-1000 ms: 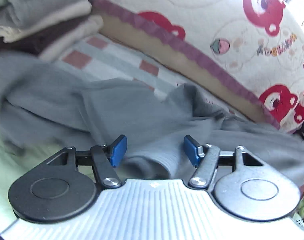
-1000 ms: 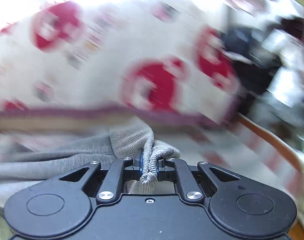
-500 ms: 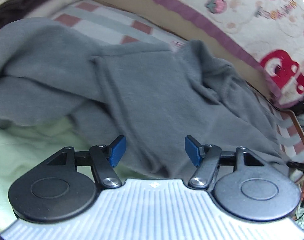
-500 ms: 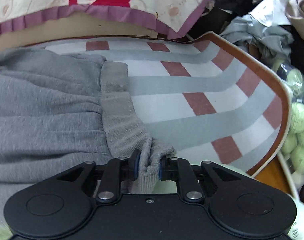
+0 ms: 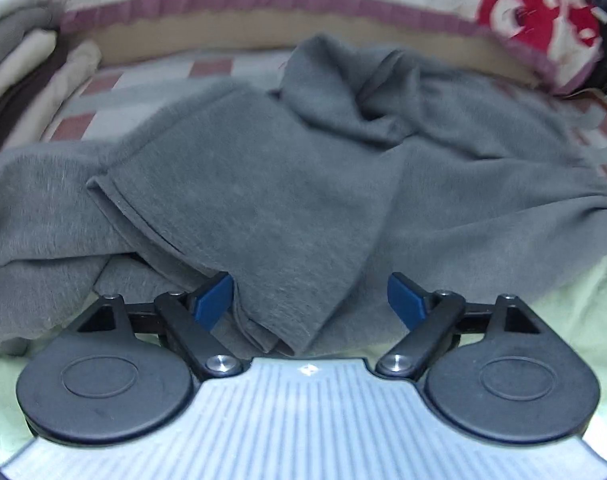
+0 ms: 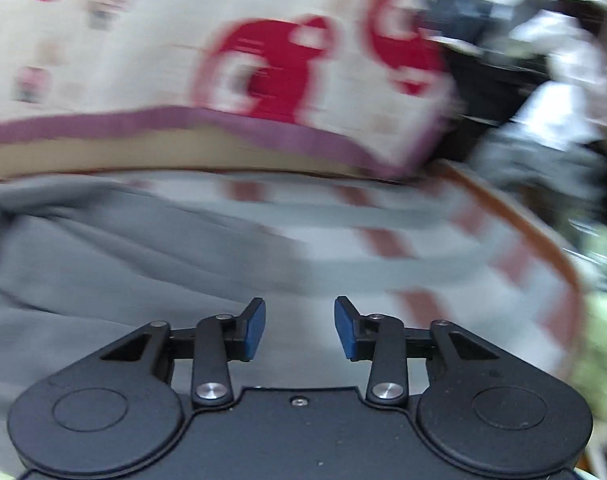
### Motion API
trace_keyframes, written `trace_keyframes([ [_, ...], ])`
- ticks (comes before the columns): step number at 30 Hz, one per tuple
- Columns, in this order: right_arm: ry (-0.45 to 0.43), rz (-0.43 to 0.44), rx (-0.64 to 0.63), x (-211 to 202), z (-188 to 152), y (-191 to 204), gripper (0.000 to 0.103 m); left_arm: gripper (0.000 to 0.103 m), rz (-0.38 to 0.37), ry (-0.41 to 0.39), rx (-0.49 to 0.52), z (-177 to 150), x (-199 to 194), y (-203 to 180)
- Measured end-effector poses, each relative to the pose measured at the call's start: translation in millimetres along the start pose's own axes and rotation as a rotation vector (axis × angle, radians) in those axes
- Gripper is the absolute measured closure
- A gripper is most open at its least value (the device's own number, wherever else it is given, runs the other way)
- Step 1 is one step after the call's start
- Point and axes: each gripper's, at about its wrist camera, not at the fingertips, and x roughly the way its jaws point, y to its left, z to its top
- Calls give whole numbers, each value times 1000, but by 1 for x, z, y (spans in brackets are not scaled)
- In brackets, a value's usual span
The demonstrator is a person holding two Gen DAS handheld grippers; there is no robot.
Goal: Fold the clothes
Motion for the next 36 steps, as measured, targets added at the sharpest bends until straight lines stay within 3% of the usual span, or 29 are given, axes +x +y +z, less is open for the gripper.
trace_keyframes([
  [1,-2,49,-14,7,5,11,57,46,39,12,14,2,4,-1],
  [2,-3,93,-29,15,10,23,56,58,66,21,29,6,5,-1],
  [3,-3,129,-43,23,16,33,56,80,88,27,43,10,4,-1],
  [4,1,153,-57,28,20,42,56,90,73,20,13,15,0,4],
  [7,15,216,-97,39,29,66,56,94,-7,-34,-126,32,-15,29],
  [11,35,299,-150,54,42,98,56,95,115,-164,-85,57,-42,36],
  [14,14,297,-180,56,39,107,55,95,166,-237,-140,77,-64,54],
  [15,4,274,-179,59,37,108,49,95,189,-261,-153,81,-69,60],
  [24,29,119,-76,79,43,63,48,98,327,-365,-228,102,-86,102],
  [26,33,139,-67,77,43,54,48,98,365,-407,-252,106,-99,111],
  [30,32,230,-96,68,35,47,48,99,424,-605,-302,89,-152,117],
  [33,67,327,-152,64,17,64,48,103,457,-612,-303,79,-157,119],
  [36,102,401,-226,63,7,97,48,103,421,-465,-279,76,-125,128],
])
